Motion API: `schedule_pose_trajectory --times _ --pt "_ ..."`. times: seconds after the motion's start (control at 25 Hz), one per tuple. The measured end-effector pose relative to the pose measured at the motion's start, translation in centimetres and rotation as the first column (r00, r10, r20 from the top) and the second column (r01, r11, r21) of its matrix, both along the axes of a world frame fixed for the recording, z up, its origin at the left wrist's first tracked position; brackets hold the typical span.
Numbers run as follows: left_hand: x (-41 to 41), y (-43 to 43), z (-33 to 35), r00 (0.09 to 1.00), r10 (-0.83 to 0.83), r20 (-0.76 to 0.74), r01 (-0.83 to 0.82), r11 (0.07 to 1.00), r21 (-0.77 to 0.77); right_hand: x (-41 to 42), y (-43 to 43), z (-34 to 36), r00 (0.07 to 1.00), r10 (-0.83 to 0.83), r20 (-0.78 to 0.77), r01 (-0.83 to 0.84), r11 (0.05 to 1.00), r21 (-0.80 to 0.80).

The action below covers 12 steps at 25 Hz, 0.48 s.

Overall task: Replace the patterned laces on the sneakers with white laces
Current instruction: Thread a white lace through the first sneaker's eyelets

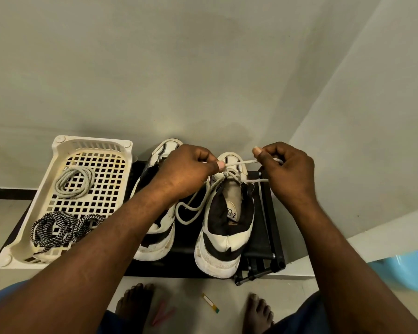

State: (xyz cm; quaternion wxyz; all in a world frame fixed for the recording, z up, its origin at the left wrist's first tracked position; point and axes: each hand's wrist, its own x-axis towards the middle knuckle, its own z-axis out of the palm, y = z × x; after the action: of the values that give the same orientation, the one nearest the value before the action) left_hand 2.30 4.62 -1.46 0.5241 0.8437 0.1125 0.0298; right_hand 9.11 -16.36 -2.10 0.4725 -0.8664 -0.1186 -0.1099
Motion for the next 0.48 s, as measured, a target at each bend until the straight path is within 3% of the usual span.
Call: schedule_pose_trajectory --times 0.12,0.2,0.32,0.48 --pt "0.4 0.7 -0.2 0.998 0.052 0.02 -0.054 0.983 0.177 0.4 -0.9 0.1 0.994 0.017 -0.105 -0.021 0.999 -0.038" --pt "0.3 1.3 -0.4 0.999 0.027 -0.017 -0.019 0.944 0.329 0.8 -1.4 -0.5 0.98 0.005 -0.199 -0.053 0.97 -0.238" --pt "0.0 1.4 -1.0 0.991 -0.05 -0.127 0.096 0.92 0.379 0.8 -1.3 -1.7 0.921 0.04 -0.388 -0.25 0.825 -0.507" --pt "-0.5 -0.4 -0.9 0.98 -0.11 -0.164 0.169 0.897 0.409 0.7 -0.7 -2.1 0.926 0.052 -0.373 -0.261 0.803 -0.536"
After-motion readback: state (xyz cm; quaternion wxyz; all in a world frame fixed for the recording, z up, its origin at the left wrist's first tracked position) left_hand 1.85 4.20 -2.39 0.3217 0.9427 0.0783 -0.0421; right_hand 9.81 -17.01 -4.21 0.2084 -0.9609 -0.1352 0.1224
